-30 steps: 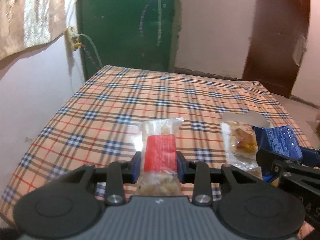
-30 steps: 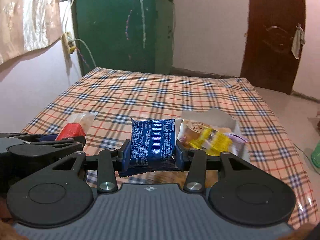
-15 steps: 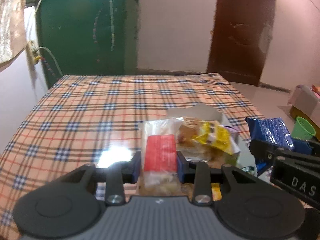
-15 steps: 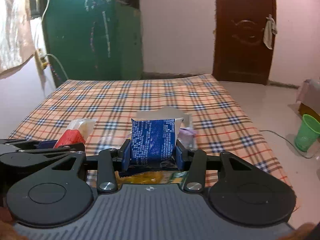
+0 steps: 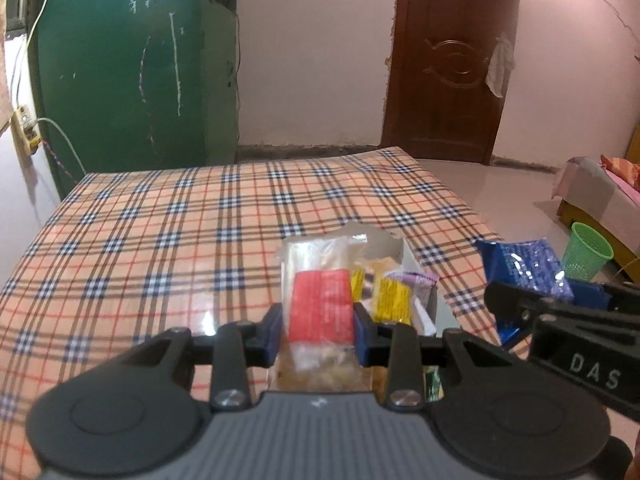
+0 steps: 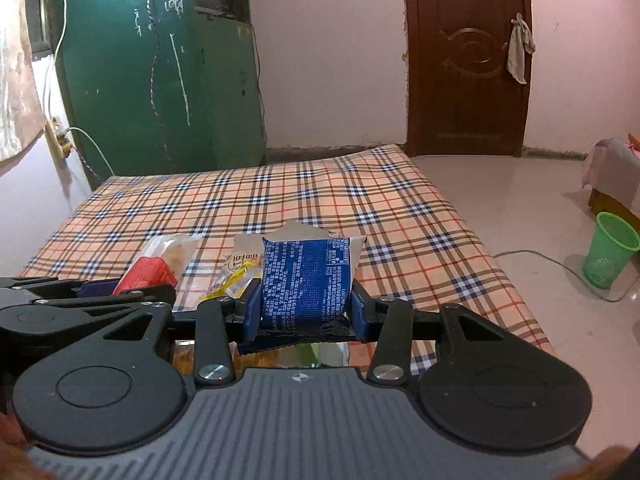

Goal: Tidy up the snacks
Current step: 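Carry the bread roll and blue snack over the white box, then lower both snacks into the box and open both tools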

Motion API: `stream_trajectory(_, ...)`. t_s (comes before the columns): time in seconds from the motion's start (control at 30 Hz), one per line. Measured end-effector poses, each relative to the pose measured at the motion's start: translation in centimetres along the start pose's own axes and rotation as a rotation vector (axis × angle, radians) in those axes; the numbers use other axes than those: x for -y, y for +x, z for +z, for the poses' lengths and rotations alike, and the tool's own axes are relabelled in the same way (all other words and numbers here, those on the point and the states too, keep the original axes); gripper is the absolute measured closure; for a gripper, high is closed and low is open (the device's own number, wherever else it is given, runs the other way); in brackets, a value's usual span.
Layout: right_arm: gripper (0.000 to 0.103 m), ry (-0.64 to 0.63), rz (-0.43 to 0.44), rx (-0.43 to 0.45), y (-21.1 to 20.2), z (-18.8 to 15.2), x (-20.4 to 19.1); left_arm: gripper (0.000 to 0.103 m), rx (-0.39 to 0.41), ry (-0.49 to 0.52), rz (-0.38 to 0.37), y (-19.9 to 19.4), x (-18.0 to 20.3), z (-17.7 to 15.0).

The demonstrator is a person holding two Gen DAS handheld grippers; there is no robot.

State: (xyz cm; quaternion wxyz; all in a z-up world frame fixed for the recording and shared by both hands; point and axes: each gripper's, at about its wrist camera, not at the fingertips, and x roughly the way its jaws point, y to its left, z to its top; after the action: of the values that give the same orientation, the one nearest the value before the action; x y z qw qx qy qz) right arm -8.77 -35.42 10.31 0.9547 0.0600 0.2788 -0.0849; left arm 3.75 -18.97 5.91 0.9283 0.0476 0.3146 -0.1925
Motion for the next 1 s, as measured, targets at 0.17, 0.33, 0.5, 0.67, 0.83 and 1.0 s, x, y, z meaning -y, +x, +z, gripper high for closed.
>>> stream_trajectory(0.17,0.048,-0.005,0.008,0.005,1.3,1.6,0.0,0.070,-0.004,0.005,0.011,1.3,0.2,1.3)
stream_trajectory(0.33,0.048,-0.001,0.013,0.001,3.5,3.4,0.1,0.070,-0.014,0.014,0.022,2.9,0.1,2.7)
stream_trajectory(0.5,0.048,0.004,0.020,-0.010,5.4,4.9,0.0,0.070,-0.018,0.014,0.030,4.4,-0.1,4.0)
stream_trajectory(0.67,0.048,-0.007,0.022,-0.021,7.5,6.0,-0.4,0.070,-0.032,0.015,0.031,6.0,-0.5,4.7)
stream_trajectory(0.83,0.048,-0.007,0.030,-0.042,9.9,6.5,-0.5,0.070,-0.047,0.011,0.025,7.4,-0.9,5.1)
stream_trajectory(1.0,0.048,-0.006,0.042,-0.064,12.6,7.0,-0.7,0.070,-0.064,0.013,0.018,9.2,-1.2,5.6)
